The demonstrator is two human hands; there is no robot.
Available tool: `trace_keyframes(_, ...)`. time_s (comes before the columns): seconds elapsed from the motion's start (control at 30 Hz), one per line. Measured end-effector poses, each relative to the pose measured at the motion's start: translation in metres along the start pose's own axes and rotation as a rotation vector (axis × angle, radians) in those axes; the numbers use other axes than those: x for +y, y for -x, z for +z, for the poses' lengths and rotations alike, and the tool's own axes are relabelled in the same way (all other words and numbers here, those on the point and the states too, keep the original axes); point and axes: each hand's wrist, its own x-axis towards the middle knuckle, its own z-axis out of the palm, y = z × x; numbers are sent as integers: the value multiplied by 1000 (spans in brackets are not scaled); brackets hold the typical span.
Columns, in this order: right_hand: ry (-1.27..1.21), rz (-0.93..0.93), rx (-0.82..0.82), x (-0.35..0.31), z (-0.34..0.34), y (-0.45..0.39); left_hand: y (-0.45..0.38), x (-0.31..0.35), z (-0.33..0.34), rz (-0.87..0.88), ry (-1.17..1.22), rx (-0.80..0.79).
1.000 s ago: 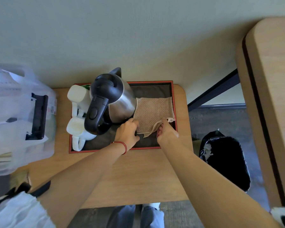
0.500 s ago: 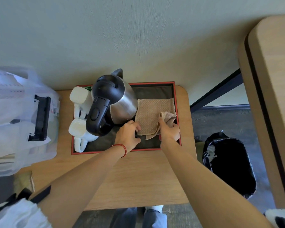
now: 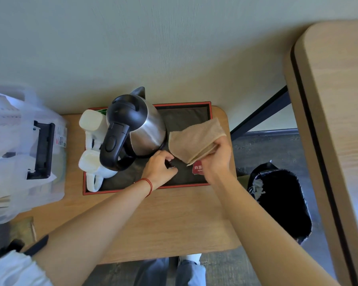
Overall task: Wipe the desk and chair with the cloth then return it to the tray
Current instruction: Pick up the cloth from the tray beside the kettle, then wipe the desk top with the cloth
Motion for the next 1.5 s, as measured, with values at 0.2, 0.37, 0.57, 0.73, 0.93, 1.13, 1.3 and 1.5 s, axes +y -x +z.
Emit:
trace_keyframes(0.2, 9, -185, -191, -66, -17, 43, 13, 57, -27, -230, 862, -191)
trace_keyframes(0.37, 236, -129, -361, -115, -15, 90, 34, 87, -73, -214, 1227, -610)
trace_keyframes(0.57, 201, -84, -291, -169, -29, 168, 110, 170, -108, 40, 721, -389)
trace_keyframes(0.73, 375, -237, -280, -219, -76, 262, 192, 247, -136, 239, 694, -157)
trace_keyframes(0.93, 658, -583, -67, -273, -139, 347, 270, 330, -133, 666, 326, -288)
trace_keyframes(1.13, 1011, -803, 162, -317, -211, 386, 303, 392, -85, 885, 15, -148)
trace_keyframes(1.3, 968, -862, 265, -347, -298, 379, 317, 439, -13, 931, -73, 33)
trace_keyframes(1.5, 5, -526, -191, -368, -405, 357, 350, 489, 98, 598, 495, -421)
